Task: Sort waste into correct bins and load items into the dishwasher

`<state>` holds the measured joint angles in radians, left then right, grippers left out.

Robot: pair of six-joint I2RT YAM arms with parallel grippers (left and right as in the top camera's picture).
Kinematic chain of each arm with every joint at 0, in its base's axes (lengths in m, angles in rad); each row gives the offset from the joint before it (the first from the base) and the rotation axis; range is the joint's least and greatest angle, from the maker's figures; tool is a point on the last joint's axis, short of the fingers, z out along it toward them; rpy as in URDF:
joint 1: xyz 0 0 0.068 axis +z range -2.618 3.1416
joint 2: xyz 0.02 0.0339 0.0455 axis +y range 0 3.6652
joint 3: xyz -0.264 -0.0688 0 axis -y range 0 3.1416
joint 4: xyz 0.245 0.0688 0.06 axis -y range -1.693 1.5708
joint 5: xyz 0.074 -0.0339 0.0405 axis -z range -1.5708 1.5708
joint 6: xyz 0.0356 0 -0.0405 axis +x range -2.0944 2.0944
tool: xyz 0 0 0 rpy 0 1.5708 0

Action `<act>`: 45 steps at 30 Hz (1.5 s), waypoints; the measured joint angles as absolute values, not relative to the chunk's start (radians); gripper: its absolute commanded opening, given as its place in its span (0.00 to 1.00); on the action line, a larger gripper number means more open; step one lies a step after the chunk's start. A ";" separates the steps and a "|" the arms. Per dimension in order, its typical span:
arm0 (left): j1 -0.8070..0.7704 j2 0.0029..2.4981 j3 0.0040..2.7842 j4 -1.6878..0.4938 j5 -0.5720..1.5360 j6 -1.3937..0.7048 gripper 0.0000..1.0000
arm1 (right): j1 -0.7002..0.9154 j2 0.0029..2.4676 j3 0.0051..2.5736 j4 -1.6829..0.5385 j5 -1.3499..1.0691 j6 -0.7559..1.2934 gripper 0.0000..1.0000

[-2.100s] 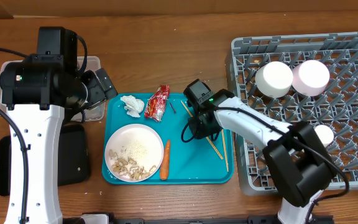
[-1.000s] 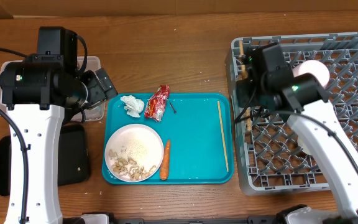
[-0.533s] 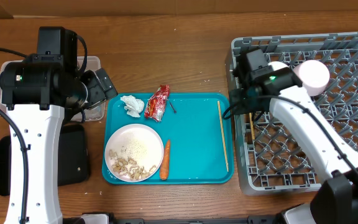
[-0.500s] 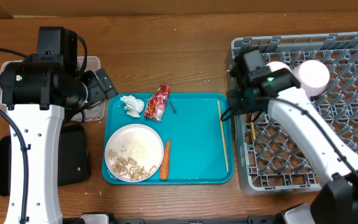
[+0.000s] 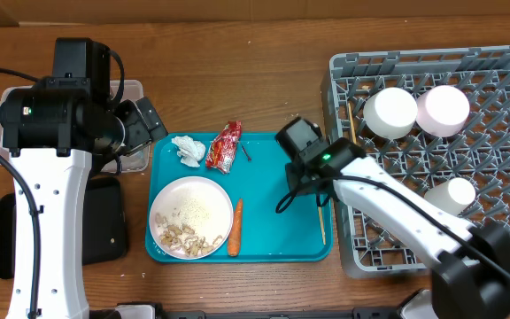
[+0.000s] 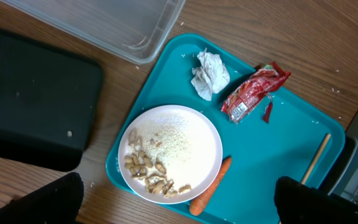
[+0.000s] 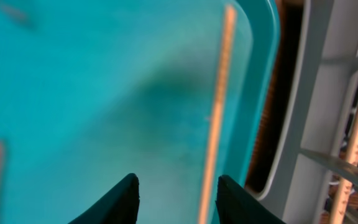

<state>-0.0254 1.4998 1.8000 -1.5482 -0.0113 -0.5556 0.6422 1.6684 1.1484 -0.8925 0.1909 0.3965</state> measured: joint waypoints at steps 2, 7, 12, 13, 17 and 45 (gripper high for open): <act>-0.025 1.500 1.800 -1.549 -0.011 -0.556 1.00 | 0.635 1.700 1.113 -0.871 0.222 0.414 0.47; -0.025 1.500 1.800 -1.549 -0.011 -0.556 1.00 | 0.607 1.755 1.097 -0.845 0.253 0.432 0.49; -0.025 1.500 1.800 -1.548 -0.011 -0.556 1.00 | 0.597 1.798 1.097 -0.820 0.226 0.437 0.46; -0.025 1.500 1.800 -1.549 -0.011 -0.556 1.00 | 0.597 1.808 1.097 -0.812 0.212 0.437 0.41; -0.025 1.500 1.800 -1.549 -0.011 -0.556 1.00 | 0.597 1.830 1.097 -0.799 0.173 0.436 0.27; -0.025 1.500 1.800 -1.549 -0.011 -0.556 1.00 | 0.543 1.512 1.365 -1.000 0.241 0.377 0.04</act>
<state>-0.0254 1.4998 1.8000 -1.5486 -0.0113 -0.5556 0.5434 1.5124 1.3647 -0.9997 0.2409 0.3771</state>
